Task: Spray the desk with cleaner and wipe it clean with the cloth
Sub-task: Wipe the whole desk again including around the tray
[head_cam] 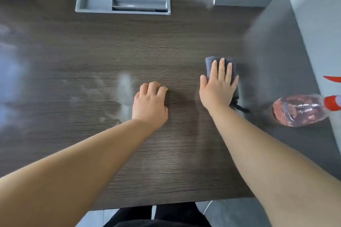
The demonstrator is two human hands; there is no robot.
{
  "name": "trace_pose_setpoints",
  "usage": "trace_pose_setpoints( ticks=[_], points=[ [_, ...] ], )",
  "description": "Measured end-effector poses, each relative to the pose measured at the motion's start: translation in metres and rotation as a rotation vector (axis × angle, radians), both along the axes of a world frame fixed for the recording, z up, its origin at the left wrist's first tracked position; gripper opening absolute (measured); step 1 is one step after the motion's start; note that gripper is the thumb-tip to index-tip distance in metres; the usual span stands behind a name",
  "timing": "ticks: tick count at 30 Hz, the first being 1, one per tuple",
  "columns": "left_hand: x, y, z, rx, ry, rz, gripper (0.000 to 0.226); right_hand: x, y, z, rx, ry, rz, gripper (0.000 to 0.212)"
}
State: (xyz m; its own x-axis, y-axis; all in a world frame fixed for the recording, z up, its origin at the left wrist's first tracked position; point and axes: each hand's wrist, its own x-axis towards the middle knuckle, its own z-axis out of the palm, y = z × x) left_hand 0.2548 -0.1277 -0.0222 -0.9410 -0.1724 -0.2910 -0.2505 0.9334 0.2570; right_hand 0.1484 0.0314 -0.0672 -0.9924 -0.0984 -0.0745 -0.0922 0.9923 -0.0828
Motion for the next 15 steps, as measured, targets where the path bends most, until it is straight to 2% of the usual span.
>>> trace_pose_setpoints(
  ticks=[1, 2, 5, 6, 7, 8, 11, 12, 13, 15],
  points=[
    [0.007, 0.000, 0.000, -0.004, -0.001, 0.023, 0.053, 0.021, -0.017, 0.000, -0.004, -0.005, 0.031, 0.061],
    [0.013, 0.000, 0.001, -0.002, 0.002, 0.044, 0.051, 0.045, -0.028, 0.000, -0.013, 0.008, 0.165, 0.062],
    [0.035, 0.000, 0.001, 0.008, 0.006, 0.033, 0.049, 0.098, 0.000, -0.002, -0.014, 0.001, 0.742, 0.059],
    [0.041, 0.000, 0.000, 0.006, 0.001, 0.011, 0.050, 0.096, 0.021, -0.004, 0.007, 0.010, 0.829, 0.057],
    [0.048, 0.001, 0.000, 0.008, -0.002, -0.017, 0.051, 0.092, 0.040, -0.006, 0.024, 0.029, 0.796, 0.057],
    [0.053, 0.002, -0.001, 0.013, -0.001, -0.043, 0.052, 0.087, 0.054, -0.007, 0.025, 0.060, 0.643, 0.057],
    [0.070, 0.009, -0.002, 0.025, -0.010, -0.100, 0.054, 0.092, 0.051, -0.004, -0.008, 0.053, -0.085, 0.060],
    [0.075, 0.011, -0.002, 0.025, -0.012, -0.109, 0.054, 0.107, 0.034, -0.004, -0.005, 0.035, -0.192, 0.061],
    [0.078, 0.013, -0.002, 0.029, -0.009, -0.106, 0.054, 0.124, 0.017, -0.003, -0.005, 0.032, -0.168, 0.062],
    [0.087, 0.016, -0.002, 0.037, -0.001, -0.101, 0.054, 0.166, 0.006, -0.002, -0.043, 0.057, 0.167, 0.063]
  ],
)
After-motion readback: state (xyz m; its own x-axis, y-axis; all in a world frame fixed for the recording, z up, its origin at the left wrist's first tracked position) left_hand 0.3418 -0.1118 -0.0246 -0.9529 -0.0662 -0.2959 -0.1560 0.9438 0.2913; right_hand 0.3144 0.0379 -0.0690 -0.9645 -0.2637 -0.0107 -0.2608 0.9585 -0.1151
